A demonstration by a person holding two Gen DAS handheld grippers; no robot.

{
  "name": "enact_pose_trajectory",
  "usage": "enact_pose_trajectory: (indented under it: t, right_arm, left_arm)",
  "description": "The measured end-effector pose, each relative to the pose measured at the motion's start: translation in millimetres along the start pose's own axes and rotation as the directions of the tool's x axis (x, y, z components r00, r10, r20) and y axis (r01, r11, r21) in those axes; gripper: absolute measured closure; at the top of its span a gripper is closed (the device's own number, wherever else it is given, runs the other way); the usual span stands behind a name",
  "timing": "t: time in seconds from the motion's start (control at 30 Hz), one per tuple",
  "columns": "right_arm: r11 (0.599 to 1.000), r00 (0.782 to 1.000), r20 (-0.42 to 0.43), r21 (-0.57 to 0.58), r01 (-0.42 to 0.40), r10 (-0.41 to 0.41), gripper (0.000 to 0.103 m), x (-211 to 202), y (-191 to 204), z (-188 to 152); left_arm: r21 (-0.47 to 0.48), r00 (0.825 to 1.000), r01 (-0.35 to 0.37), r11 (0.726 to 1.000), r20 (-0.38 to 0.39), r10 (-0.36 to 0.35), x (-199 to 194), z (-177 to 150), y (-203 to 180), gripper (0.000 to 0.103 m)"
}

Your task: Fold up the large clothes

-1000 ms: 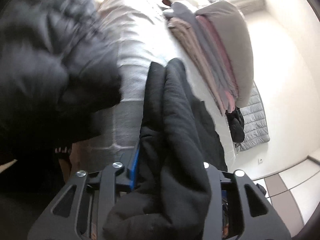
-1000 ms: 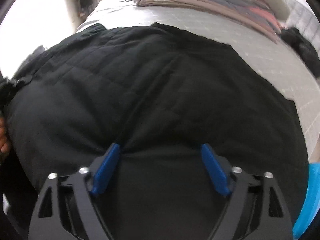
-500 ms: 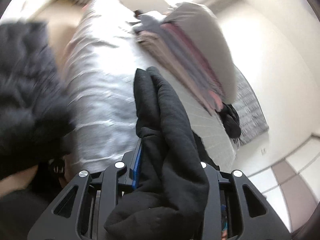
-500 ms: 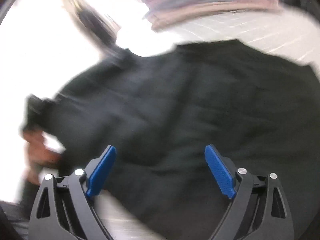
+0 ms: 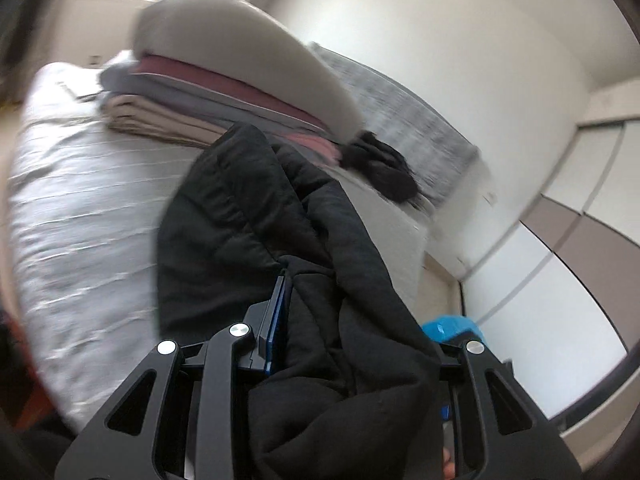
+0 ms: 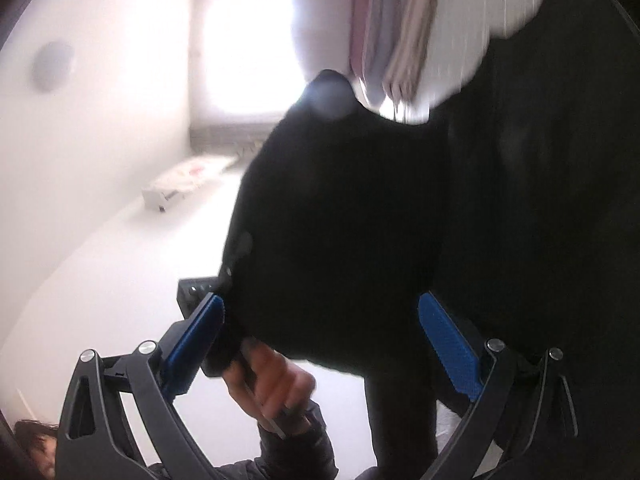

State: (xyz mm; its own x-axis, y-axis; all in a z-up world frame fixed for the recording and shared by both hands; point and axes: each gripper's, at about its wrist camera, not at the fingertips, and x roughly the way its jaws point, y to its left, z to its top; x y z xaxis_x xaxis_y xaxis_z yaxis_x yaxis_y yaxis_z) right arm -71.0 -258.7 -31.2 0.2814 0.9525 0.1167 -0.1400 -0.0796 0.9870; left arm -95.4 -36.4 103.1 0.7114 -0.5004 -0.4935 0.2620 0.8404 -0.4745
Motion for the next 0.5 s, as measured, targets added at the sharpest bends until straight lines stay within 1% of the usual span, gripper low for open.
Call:
enact_pose_trajectory:
  t: [0.07,0.1,0.17,0.2,0.27,0.3,0.33,0.37,0.4,0.43,0.5]
  right_arm:
    - [1.000,0.999,0.045,0.003,0.017,-0.017,0.008,-24.8,-0.5,15.3]
    - [1.000,0.997,0.076,0.014,0.009,-0.010,0.008,-43.7,-2.7,23.3]
    - [0.999,0.994,0.112,0.036,-0.015,0.010,0.007,-70.4,-12.2,37.2]
    - [0.998,0.990,0.139,0.056,-0.024,0.016,0.007,-83.2,-21.2,43.6]
    - [0.994,0.985,0.172,0.099,-0.043,0.026,0.007,-100.9,-39.7,47.7]
    - [0.989,0.980,0.199,0.139,-0.056,0.028,0.007,-113.1,-57.0,48.3]
    - [0.985,0.977,0.212,0.161,-0.063,0.027,0.007,-121.3,-67.2,47.0]
    - [0.979,0.976,0.219,0.199,-0.043,-0.002,0.005,-128.7,-81.2,44.6]
    - [0.974,0.974,0.226,0.225,-0.021,-0.031,0.005,-133.6,-90.1,42.1]
    - [0.969,0.972,0.235,0.245,-0.037,-0.023,0.005,-140.0,-102.5,38.1]
    - [0.966,0.971,0.239,0.247,-0.077,0.017,0.007,-145.9,-114.1,35.7]
  left_arm:
    - [0.024,0.998,0.046,0.999,-0.032,-0.045,32.1,-5.5,-34.6,0.073]
    - [0.041,0.996,0.072,0.997,-0.053,-0.070,49.6,-11.2,-52.1,0.073]
    - [0.075,0.990,0.109,0.991,-0.096,-0.102,78.9,-25.3,-80.3,0.073]
    - [0.088,0.985,0.124,0.988,-0.132,-0.112,96.7,-34.9,-92.9,0.073]
    - [0.103,0.962,0.143,0.984,-0.249,-0.114,145.0,-67.6,-114.5,0.073]
    - [0.110,0.949,0.145,0.983,-0.297,-0.106,162.2,-78.5,-117.6,0.073]
    - [0.119,0.921,0.149,0.982,-0.379,-0.094,185.7,-98.3,-122.7,0.073]
    - [0.125,0.890,0.157,0.980,-0.448,-0.085,204.6,-118.9,-127.3,0.073]
    - [0.145,0.878,0.156,0.977,-0.474,-0.070,213.4,-130.5,-130.9,0.070]
    - [0.201,0.873,0.146,0.969,-0.487,-0.031,220.0,-143.6,-137.6,0.067]
    - [0.255,0.873,0.148,0.956,-0.487,-0.005,220.5,-154.0,-149.7,0.051]
